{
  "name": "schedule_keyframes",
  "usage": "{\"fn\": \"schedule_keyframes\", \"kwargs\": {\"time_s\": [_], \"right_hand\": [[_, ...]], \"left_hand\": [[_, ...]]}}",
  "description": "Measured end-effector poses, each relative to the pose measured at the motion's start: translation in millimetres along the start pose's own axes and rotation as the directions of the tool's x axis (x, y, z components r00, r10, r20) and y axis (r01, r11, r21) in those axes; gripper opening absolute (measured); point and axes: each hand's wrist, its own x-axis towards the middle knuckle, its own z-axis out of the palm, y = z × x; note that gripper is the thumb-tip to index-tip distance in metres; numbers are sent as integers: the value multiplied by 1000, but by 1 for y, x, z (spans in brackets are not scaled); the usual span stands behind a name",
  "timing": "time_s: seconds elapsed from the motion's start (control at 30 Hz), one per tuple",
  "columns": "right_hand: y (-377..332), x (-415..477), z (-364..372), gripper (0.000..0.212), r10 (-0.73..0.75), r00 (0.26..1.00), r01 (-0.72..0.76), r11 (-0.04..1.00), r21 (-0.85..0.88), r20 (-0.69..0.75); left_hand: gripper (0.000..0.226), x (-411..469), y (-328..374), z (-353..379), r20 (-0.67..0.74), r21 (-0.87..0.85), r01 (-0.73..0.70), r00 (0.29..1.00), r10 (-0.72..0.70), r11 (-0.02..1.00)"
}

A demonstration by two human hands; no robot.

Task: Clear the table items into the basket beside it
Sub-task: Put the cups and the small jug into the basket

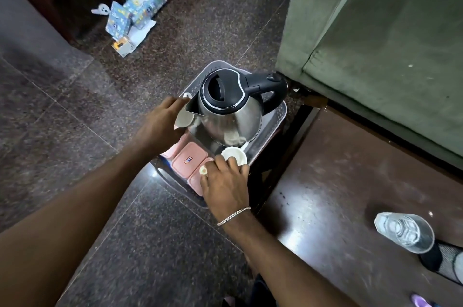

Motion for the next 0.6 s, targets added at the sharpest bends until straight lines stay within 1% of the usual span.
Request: {"fn": "schedule_keyframes", "kwargs": {"time_s": [0.17,0.27,0.4,0.5,0.6], "right_hand": [[0,0,3,20,25,1000,-25,1000,-14,10],[1,0,6,19,22,1000,-22,1000,-20,5],[-1,2,11,21,26,999,-26,999,-27,21],[-2,3,13,22,28,999,-27,999,-33,37],[0,3,14,19,27,999,-26,999,-26,36]], "left_hand": [[58,7,-6,3,69,17,-69,995,68,997],[62,12,-9,4,83,31,-37,996,34,999],[58,16,-4,8,177,117,7,984,-28,993],[51,15,-2,13,181,82,-17,983,2,996],[50,17,-4,14,184,57,-9,983,-1,998]]}}
